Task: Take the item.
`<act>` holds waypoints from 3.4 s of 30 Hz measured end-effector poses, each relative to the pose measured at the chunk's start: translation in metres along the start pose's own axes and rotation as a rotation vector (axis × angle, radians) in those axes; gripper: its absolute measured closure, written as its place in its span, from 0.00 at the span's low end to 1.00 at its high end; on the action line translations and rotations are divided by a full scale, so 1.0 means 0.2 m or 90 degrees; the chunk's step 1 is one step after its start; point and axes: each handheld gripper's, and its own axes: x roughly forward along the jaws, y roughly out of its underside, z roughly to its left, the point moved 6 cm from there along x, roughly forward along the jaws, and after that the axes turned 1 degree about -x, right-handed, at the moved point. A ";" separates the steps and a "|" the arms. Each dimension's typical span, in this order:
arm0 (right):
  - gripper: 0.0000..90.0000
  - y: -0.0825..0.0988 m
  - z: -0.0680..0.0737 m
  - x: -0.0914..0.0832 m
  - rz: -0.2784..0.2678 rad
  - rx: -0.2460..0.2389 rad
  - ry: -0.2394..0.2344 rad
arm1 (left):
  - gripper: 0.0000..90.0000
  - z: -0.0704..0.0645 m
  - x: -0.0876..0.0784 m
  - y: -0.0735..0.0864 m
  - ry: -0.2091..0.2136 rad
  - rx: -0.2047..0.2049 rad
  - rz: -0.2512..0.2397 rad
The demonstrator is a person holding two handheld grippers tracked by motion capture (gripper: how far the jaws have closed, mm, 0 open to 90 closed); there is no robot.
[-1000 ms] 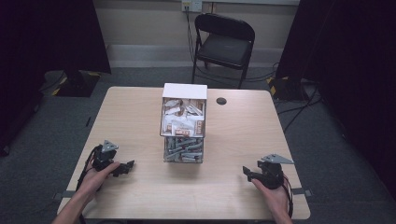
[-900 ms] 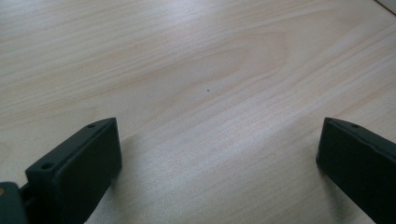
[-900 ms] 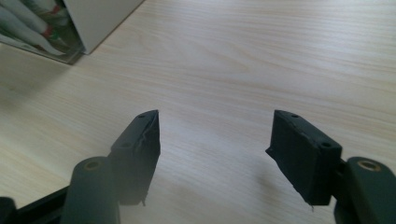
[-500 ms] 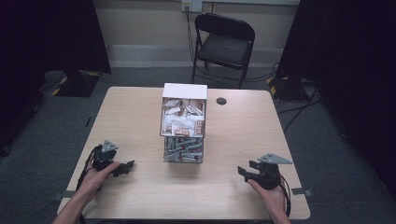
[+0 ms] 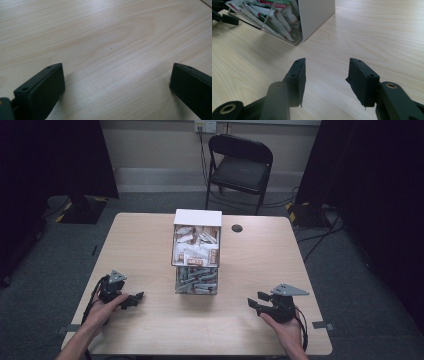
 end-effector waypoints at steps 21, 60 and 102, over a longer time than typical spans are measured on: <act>0.62 -0.10 0.16 0.05 -0.007 -0.045 -0.070 | 0.00 0.00 0.00 0.00 0.000 0.001 0.000; 0.71 -0.34 0.46 0.30 -0.017 -0.113 -0.191 | 0.00 0.00 0.00 0.00 0.001 0.001 0.000; 0.92 -0.30 0.44 0.47 0.022 -0.118 -0.202 | 0.00 0.00 0.00 0.00 0.001 0.001 0.000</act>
